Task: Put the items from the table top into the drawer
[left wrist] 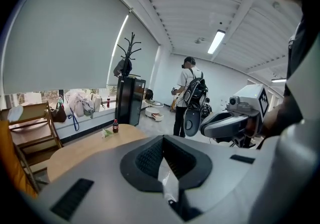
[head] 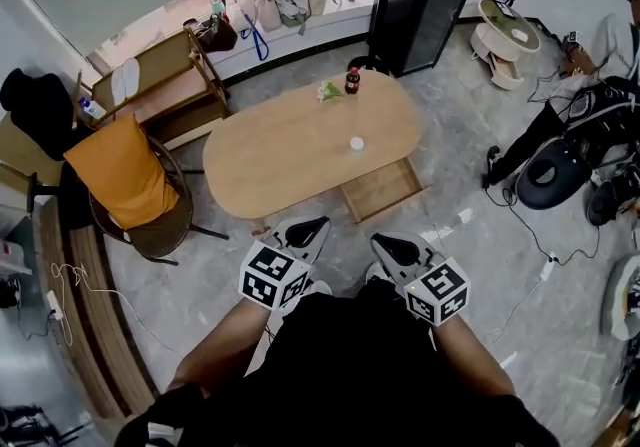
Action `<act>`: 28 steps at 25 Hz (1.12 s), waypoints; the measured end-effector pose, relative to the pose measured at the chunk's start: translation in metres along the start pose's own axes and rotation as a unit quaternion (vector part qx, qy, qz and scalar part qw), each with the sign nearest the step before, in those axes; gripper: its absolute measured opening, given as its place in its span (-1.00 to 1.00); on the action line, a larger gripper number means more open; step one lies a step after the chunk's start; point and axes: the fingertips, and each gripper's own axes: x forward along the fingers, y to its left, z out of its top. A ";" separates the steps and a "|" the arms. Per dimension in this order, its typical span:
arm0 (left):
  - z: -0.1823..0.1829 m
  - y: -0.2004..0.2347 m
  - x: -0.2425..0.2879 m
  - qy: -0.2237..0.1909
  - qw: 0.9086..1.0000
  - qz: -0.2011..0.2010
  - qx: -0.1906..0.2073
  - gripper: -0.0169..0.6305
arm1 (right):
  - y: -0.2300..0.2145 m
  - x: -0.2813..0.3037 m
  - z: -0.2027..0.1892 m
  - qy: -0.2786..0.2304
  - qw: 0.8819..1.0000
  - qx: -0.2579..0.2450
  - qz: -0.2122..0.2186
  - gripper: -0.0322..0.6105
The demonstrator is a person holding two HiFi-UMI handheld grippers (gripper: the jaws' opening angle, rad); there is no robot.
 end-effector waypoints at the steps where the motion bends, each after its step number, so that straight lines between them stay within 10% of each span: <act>1: -0.001 0.005 0.005 0.002 1.000 0.004 -0.004 -0.94 | -0.008 0.004 0.000 0.003 1.000 0.002 0.001 -0.89; 16: 0.001 0.101 0.101 0.055 0.991 0.105 -0.059 -0.94 | -0.181 0.112 -0.010 0.079 0.996 -0.017 0.043 -0.89; 28: -0.025 0.160 0.182 0.111 0.965 0.188 -0.142 -0.94 | -0.358 0.263 -0.179 0.293 0.954 -0.040 0.044 -0.54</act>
